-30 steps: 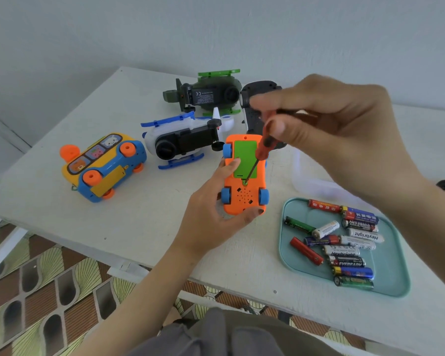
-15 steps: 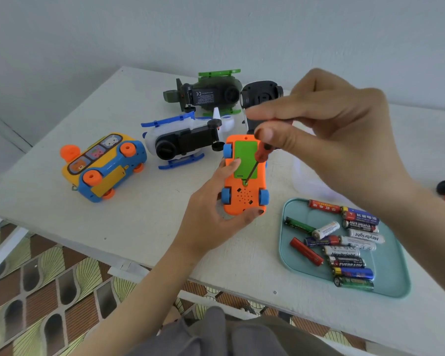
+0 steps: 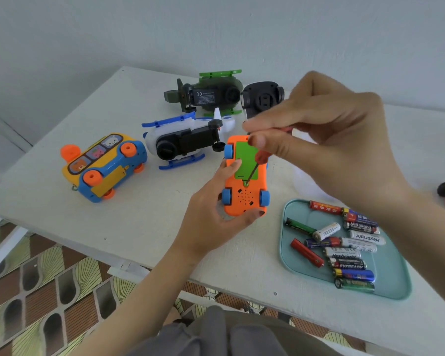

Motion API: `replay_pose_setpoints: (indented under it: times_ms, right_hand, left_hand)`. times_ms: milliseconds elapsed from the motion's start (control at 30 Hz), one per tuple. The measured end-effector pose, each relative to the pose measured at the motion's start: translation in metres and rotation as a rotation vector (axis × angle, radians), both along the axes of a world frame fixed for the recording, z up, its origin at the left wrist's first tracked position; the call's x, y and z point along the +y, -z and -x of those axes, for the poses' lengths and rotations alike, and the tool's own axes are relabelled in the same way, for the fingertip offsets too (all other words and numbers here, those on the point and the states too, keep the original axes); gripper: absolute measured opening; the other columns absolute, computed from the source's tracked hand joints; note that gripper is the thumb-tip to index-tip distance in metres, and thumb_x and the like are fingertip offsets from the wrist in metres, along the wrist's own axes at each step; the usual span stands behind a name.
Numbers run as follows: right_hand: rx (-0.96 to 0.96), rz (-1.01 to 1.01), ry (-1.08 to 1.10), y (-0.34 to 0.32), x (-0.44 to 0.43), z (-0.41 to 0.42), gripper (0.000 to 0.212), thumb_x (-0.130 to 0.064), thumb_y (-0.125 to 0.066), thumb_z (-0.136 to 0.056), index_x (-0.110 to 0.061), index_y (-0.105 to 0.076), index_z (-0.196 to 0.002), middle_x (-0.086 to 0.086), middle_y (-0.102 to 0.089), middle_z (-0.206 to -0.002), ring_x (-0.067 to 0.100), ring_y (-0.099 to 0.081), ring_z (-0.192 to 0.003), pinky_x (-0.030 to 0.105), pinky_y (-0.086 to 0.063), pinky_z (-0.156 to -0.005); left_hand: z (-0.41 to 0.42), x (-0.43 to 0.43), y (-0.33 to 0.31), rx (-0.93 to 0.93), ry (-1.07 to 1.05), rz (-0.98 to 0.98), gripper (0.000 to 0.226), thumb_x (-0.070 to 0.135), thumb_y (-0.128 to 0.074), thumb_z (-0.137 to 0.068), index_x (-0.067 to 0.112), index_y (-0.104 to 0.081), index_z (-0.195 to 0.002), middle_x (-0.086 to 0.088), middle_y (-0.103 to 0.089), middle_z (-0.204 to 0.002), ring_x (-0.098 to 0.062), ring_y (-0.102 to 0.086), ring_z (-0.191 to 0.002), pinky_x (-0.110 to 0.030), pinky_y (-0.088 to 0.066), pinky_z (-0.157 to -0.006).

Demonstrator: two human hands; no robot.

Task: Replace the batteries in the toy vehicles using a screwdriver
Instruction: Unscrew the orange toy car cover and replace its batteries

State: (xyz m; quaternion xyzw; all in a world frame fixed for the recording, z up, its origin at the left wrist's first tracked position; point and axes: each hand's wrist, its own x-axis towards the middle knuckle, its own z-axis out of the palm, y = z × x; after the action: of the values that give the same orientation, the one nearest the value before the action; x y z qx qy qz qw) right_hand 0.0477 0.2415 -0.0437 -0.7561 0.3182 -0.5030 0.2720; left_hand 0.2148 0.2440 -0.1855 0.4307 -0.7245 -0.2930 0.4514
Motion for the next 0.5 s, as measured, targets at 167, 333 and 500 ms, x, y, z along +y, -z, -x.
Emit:
replay_pose_setpoints:
  times_ms: [167,333,500]
  right_hand:
    - [0.119,0.200,0.113,0.005,-0.002,0.006,0.021,-0.005,-0.052,-0.096,-0.005,-0.062,-0.115,0.012,-0.061,-0.101,0.007,-0.060,-0.097,0.015,-0.047,-0.078]
    - [0.013,-0.029,-0.057,0.000,0.002,0.010,0.034,0.007,-0.051,-0.092,0.003,-0.049,-0.126,0.014,-0.060,-0.125,0.018,-0.056,-0.122,0.027,-0.048,-0.096]
    - [-0.006,0.054,0.091,0.004,0.011,0.008,0.032,-0.011,-0.073,-0.081,-0.013,-0.063,-0.112,0.005,-0.061,-0.080,0.018,-0.062,-0.071,0.028,-0.051,-0.067]
  left_hand:
    - [-0.001,0.000,0.000,0.006,0.015,-0.004,0.074,0.063,-0.064,-0.077,0.035,-0.032,-0.136,0.023,-0.042,-0.130,0.013,-0.054,-0.110,-0.003,-0.045,-0.080]
    - [-0.001,0.000,0.000,-0.001,0.013,-0.009,0.073,0.059,-0.068,-0.075,0.038,-0.031,-0.135,0.024,-0.041,-0.130,0.014,-0.053,-0.108,-0.003,-0.045,-0.080]
    - [-0.001,0.001,0.000,0.004,0.010,0.009,0.075,0.052,-0.070,-0.075,0.029,-0.034,-0.137,0.022,-0.046,-0.124,0.013,-0.055,-0.106,-0.003,-0.046,-0.079]
